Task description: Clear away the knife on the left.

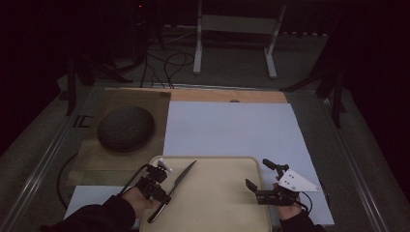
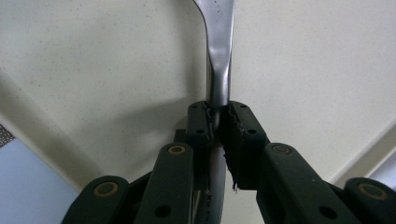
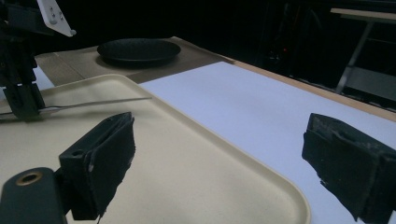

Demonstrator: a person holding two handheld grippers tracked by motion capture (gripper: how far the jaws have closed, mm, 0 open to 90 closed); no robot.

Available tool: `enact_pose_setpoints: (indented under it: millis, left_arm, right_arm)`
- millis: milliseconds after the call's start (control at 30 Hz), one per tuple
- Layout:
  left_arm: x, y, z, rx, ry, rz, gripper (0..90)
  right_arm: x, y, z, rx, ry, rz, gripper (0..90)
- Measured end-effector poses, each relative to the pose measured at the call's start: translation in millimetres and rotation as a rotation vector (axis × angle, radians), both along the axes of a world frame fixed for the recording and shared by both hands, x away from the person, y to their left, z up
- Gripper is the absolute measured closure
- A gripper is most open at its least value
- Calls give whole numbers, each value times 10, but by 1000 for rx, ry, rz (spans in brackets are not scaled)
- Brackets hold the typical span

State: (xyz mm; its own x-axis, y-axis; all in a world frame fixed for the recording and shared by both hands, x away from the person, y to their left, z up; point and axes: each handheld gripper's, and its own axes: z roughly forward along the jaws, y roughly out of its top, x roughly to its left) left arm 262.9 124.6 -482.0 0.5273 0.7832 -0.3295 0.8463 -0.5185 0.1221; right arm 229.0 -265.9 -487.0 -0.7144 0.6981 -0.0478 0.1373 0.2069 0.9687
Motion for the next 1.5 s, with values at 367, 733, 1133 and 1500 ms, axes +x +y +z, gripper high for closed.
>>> enact_pose_setpoints:
  millis: [367,733,1133,1500]
  left_arm:
    - [-14,-42,-30,11,-2,-14,784]
    - [19,-125,186,15,-125,-126,318]
    - [18,-175,270,-30,-199,-264,37]
    - [-25,-246,315,-88,-371,-376,174]
  right_arm:
    - [3,3,-4,-4,-1,2,91]
    - [4,-4,-6,-1,1,2,91]
    - [3,-2,0,-2,-2,4,91]
    - [2,1,4,0,-3,6,91]
